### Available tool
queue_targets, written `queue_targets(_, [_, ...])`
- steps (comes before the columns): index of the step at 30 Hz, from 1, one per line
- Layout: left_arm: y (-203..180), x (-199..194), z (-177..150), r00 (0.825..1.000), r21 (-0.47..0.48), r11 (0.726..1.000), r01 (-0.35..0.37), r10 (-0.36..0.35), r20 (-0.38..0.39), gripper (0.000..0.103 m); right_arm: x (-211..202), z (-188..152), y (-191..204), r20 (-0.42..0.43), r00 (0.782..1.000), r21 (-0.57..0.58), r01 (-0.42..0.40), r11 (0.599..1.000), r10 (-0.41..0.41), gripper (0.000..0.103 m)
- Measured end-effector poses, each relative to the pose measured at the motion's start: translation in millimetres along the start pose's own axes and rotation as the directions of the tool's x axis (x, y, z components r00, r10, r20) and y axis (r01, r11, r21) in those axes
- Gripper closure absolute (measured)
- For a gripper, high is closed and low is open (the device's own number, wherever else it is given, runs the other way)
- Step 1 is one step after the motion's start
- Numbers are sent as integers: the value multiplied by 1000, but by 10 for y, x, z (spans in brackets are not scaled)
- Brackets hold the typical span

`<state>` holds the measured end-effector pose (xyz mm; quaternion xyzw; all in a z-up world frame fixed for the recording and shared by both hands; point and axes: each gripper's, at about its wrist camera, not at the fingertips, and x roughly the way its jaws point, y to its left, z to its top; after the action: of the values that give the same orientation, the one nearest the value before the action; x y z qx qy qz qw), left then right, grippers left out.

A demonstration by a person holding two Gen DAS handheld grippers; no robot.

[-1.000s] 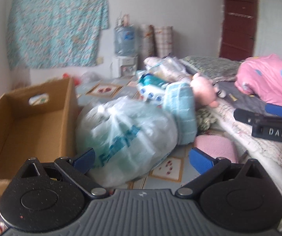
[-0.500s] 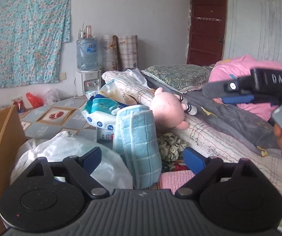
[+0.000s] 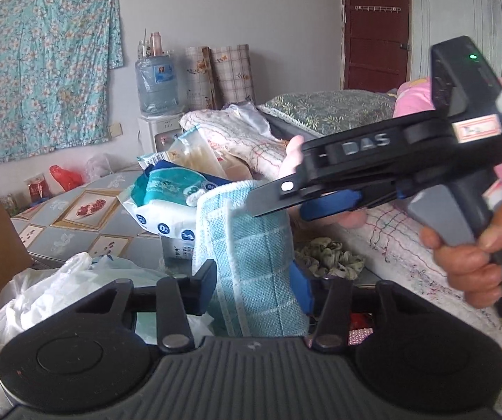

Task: Organize soft objects
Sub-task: 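Move the right gripper to the light-blue checked towel and grasp it, then lift the towel with the right gripper and carry it over the cardboard box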

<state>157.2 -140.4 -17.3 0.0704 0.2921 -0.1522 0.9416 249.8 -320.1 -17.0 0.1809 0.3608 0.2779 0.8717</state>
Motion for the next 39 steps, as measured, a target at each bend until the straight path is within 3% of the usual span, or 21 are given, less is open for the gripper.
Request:
queue_targets(2, [-17, 70, 3, 1000, 3, 1000, 4, -4, -13, 56, 127, 0, -66, -14, 1000, 23, -17, 1000, 18, 37])
queue_targets(3, [-23, 103, 3, 1000, 4, 1000, 5, -5, -20, 56, 160, -12, -103, -23, 999, 39, -31, 999, 31, 48])
queue_targets(6, [-33, 195, 9, 999, 11, 1000, 3, -3, -36, 54, 224, -48, -192, -42, 997, 95, -65, 993, 69, 64])
queue_targets(9, [-54, 267, 21, 999, 21, 1000, 0, 1, -45, 38, 210, -65, -215, -37, 994, 116, -99, 988, 104, 79])
queue_targets(12, [-96, 333, 39, 998, 30, 1000, -6, 7, -55, 30, 175, -84, -208, -40, 988, 130, -142, 981, 148, 85])
queue_targets(16, [-142, 403, 51, 997, 39, 999, -13, 16, -76, 31, 140, -102, -100, -54, 979, 107, -190, 976, 196, 88])
queue_targets(18, [-137, 398, 52, 997, 39, 999, -22, 24, -70, 45, 75, -100, 10, -55, 977, 64, -202, 977, 205, 88])
queue_targets(22, [-96, 246, 68, 1000, 22, 999, -22, 23, -20, 59, -113, -87, 249, -48, 977, -12, -210, 978, 209, 88])
queue_targets(30, [-13, -440, 136, 992, -20, 999, -47, 49, 120, 66, -520, -18, 902, -9, 966, -118, -258, 959, 259, 88])
queue_targets(35, [254, -980, 221, 976, -90, 990, -112, 127, 176, 68, -552, 63, 1559, -26, 939, -196, -342, 919, 344, 89])
queue_targets(39, [633, -1409, 286, 955, -146, 970, -196, 223, 198, 68, -369, 210, 2152, -71, 890, -224, -455, 862, 451, 89])
